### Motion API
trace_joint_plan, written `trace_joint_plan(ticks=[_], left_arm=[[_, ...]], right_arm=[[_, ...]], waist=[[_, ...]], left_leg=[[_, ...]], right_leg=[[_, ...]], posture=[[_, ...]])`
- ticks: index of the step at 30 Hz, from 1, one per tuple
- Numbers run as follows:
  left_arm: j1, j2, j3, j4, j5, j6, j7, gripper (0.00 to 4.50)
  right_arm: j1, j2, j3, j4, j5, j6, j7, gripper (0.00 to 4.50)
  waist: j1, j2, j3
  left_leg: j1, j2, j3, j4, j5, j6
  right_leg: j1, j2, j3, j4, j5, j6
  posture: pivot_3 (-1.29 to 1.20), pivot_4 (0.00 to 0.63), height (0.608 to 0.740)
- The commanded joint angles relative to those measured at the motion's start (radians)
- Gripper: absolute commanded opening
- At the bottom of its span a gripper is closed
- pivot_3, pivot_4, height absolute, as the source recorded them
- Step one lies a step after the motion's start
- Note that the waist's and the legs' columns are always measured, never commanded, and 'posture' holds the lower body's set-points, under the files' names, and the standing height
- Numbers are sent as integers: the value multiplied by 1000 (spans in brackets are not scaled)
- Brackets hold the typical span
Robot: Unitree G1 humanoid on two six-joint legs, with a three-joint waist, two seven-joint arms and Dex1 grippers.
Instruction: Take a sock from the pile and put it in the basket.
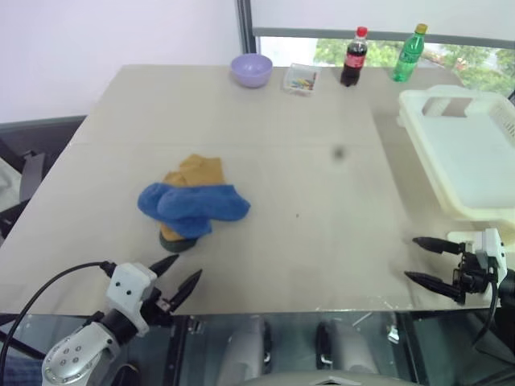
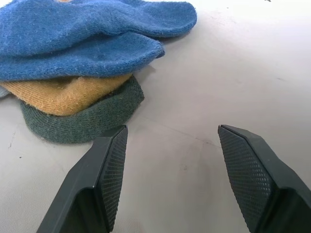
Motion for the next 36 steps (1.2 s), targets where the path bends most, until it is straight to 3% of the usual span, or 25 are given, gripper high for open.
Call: trace_joint_plan(ticks=[1,14,18,26,32,36], left_arm=[[4,-1,16,-12,-13,-26,-6,3184],[-47,0,-26,-43,-7,3,5,3184],[-89,-1,-76,-101,-14,114,58,3184],[-293,-61,-275,-181,78,278,219,3184],[-506,-126,-344,-109,162,452,379,3184],[-545,-129,-381,-82,210,509,409,3184]], right_arm=[[-6,-14,-22,2,3,-19,16,4441],[10,0,-23,-13,10,-31,26,4441],[23,4,-23,-52,34,-16,34,4441],[42,11,-18,-201,100,42,27,4441],[43,12,-18,-291,131,83,5,4441],[45,15,-26,-319,137,87,-9,4441]], waist=[[0,0,0],[1,0,0],[0,0,0],[2,0,0],[3,0,0],[0,-1,0]], left_leg=[[0,0,0,0,0,0],[0,0,0,0,0,0],[0,0,0,0,0,0],[0,-1,0,0,1,1],[1,-1,0,0,3,5],[1,-1,0,0,3,5]], right_leg=[[0,0,0,0,0,0],[0,0,0,0,0,0],[0,1,0,0,0,0],[1,3,0,1,0,0],[3,8,1,1,2,-3],[3,8,1,2,2,-3]], posture=[[0,150,733],[0,150,733],[0,150,733],[0,150,733],[0,150,733],[0,150,733]])
